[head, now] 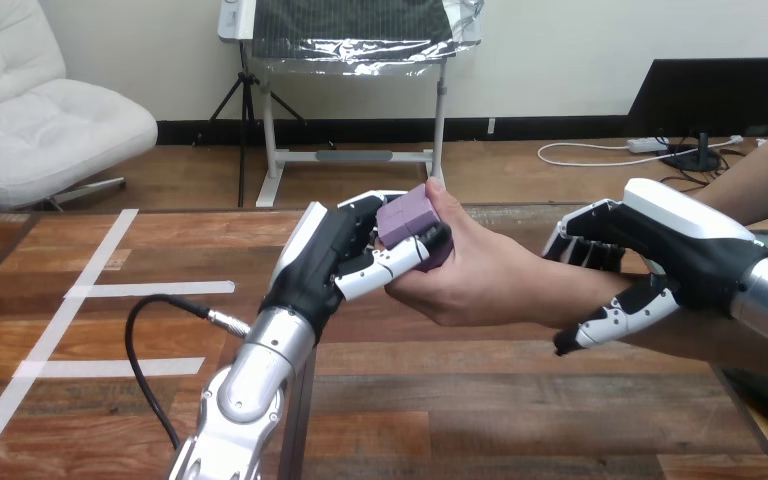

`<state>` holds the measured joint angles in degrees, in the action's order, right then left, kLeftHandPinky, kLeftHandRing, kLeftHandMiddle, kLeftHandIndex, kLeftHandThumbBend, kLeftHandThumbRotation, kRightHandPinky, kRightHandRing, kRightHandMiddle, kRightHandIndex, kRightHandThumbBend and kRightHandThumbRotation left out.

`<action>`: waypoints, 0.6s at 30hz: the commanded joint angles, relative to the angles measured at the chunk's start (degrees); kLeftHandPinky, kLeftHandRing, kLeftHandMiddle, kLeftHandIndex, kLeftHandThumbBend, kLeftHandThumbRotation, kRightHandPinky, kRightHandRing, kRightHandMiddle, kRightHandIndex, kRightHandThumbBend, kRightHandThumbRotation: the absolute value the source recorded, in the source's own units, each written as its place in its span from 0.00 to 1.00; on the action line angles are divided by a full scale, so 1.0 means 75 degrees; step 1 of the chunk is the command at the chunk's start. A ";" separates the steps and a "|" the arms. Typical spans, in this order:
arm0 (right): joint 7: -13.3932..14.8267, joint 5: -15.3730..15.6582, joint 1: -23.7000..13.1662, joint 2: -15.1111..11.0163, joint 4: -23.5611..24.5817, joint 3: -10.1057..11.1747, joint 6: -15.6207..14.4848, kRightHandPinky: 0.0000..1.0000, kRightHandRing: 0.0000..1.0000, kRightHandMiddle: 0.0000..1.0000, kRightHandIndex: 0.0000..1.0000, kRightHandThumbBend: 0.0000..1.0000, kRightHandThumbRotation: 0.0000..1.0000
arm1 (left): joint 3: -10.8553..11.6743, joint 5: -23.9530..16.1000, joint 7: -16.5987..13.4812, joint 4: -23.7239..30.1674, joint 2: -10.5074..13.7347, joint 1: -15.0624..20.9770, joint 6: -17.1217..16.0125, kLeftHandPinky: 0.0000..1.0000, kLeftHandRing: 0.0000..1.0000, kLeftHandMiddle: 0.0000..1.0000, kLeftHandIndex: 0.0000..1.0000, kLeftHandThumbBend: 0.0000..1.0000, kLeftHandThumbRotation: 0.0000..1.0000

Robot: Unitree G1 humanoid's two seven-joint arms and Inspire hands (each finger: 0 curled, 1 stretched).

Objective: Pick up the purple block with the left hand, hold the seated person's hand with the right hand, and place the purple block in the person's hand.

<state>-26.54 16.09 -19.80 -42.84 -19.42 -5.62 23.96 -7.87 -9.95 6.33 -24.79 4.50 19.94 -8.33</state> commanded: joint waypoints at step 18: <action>0.0168 0.0061 0.0389 0.0319 -0.0051 -0.0208 0.0257 0.58 0.73 0.76 0.79 0.92 0.87 | 0.0056 -0.0147 -0.0039 0.0452 0.0427 -0.0305 -0.0474 0.81 0.78 0.75 0.74 0.64 1.00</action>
<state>-25.21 16.66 -18.34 -42.60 -18.90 -5.80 25.86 -8.04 -11.16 6.03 -24.65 6.57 17.76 -10.28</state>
